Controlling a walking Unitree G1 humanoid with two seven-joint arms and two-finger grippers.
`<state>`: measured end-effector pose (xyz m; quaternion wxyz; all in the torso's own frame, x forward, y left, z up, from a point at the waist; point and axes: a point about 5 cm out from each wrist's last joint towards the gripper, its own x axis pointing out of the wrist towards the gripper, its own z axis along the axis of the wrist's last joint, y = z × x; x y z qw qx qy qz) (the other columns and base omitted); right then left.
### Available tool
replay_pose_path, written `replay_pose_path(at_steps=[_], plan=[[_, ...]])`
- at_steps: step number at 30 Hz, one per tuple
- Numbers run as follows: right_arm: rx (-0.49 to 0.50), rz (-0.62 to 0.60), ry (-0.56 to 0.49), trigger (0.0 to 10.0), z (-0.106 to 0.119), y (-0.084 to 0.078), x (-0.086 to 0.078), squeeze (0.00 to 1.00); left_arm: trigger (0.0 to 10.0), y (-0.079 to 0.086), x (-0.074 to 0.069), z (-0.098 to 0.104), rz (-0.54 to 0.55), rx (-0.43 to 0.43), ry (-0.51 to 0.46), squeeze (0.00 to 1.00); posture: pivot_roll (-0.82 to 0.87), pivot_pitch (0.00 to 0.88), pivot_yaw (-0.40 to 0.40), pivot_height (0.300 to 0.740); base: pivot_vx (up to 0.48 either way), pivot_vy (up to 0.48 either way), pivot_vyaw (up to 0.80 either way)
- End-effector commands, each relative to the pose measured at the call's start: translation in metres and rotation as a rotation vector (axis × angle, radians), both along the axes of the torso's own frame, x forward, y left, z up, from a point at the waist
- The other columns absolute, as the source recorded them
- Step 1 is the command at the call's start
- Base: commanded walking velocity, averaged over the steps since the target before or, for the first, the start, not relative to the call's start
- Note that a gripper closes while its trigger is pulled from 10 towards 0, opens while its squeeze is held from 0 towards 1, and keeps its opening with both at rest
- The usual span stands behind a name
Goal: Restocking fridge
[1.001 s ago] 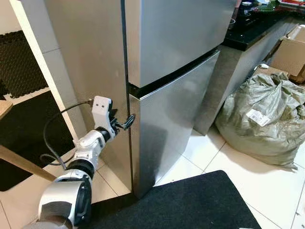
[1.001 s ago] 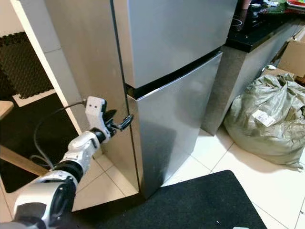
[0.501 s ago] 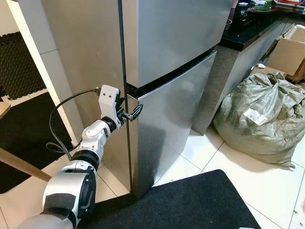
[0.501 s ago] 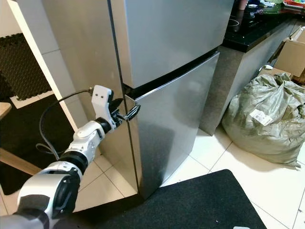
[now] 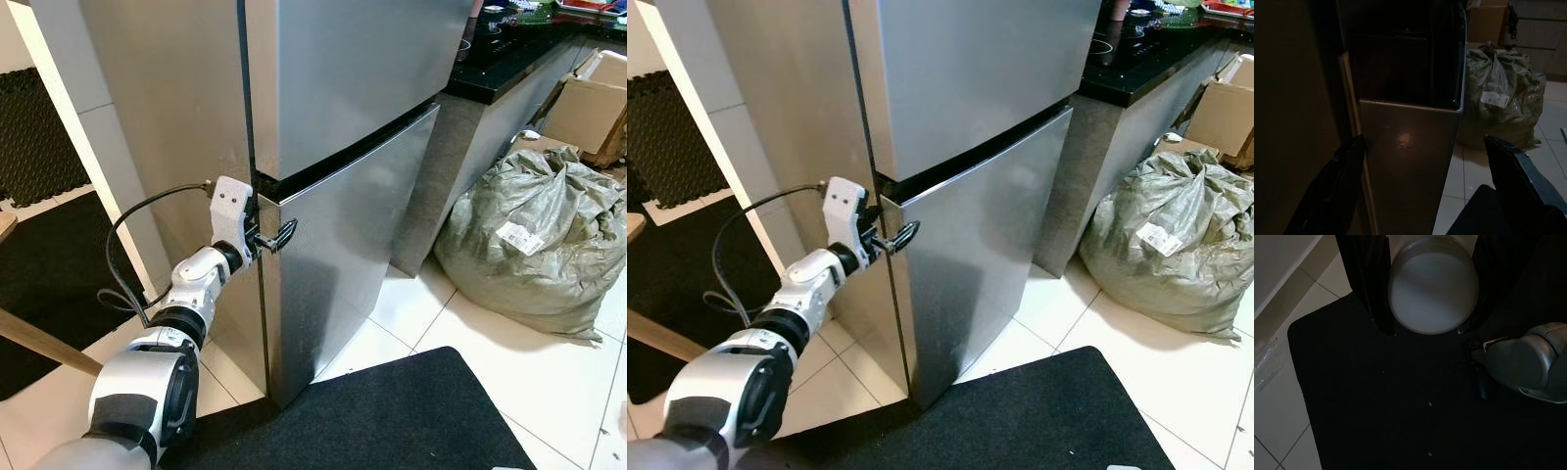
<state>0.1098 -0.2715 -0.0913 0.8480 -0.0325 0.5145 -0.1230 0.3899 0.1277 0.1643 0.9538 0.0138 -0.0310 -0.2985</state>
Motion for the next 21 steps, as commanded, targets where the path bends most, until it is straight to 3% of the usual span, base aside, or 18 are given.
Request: replay_pose_path(at_steps=[1, 12, 21], plan=[[-0.008, -0.022, 0.004, 10.0, 0.000, -0.005, -0.006, 0.00, 10.0, 0.001, 0.001, -0.003, 0.005, 0.039, 0.021, 0.00, -0.21, 0.084, 0.005, 0.740, 0.000, 0.000, 0.00], [-0.018, -0.024, 0.011, 10.0, 0.000, -0.010, -0.015, 0.00, 10.0, 0.001, 0.005, 0.004, 0.064, 0.020, 0.019, 0.00, -0.23, 0.117, 0.005, 0.740, 0.000, 0.000, 0.00], [-0.023, -0.021, 0.013, 10.0, 0.000, -0.011, -0.020, 0.00, 10.0, -0.008, 0.009, 0.010, 0.077, 0.006, 0.020, 0.00, -0.25, 0.148, 0.008, 0.740, 0.000, 0.000, 0.00]])
